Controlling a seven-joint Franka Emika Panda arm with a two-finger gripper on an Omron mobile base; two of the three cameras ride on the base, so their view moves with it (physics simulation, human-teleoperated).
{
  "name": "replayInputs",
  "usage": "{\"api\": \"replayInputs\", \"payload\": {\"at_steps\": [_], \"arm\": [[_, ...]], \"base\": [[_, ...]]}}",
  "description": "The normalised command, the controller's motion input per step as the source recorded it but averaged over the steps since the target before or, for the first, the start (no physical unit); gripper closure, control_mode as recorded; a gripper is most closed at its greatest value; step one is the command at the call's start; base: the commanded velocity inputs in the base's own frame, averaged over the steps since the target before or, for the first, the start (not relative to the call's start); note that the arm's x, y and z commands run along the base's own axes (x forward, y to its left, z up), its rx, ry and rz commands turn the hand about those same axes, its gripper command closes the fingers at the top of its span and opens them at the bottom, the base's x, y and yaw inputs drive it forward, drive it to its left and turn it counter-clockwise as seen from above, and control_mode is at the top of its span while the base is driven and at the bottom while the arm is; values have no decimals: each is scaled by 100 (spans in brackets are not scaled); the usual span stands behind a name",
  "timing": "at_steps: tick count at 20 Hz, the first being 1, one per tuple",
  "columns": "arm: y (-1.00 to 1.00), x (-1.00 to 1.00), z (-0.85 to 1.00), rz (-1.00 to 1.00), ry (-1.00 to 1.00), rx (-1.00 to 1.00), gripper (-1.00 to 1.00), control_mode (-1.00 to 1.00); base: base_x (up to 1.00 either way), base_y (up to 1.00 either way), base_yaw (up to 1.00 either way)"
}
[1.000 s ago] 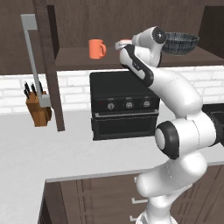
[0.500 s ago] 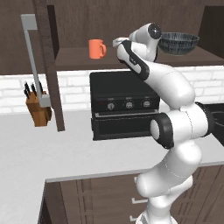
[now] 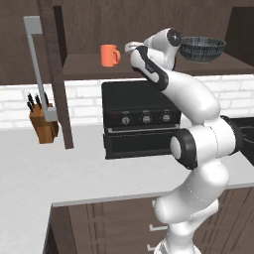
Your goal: Gather all objects into one cabinet and sort the glasses and bowls to opposite sides.
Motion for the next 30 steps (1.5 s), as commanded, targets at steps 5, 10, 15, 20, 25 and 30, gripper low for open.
{"api": "replayInputs", "payload": {"at_steps": [5, 10, 15, 20, 25, 30], "arm": [[0, -4, 1, 0, -1, 0, -100, -100], [0, -43, 20, 0, -6, 0, -100, -100], [-1, -69, 17, 0, -3, 0, -100, -100], [-13, -79, 15, 0, -2, 0, -100, -100], [-20, -94, 31, 0, -9, 0, -100, -100], [-22, -84, 25, -13, -15, 0, -100, -100]], "base": [[0, 0, 0], [0, 0, 0], [0, 0, 0], [0, 0, 0], [0, 0, 0], [0, 0, 0]]}}
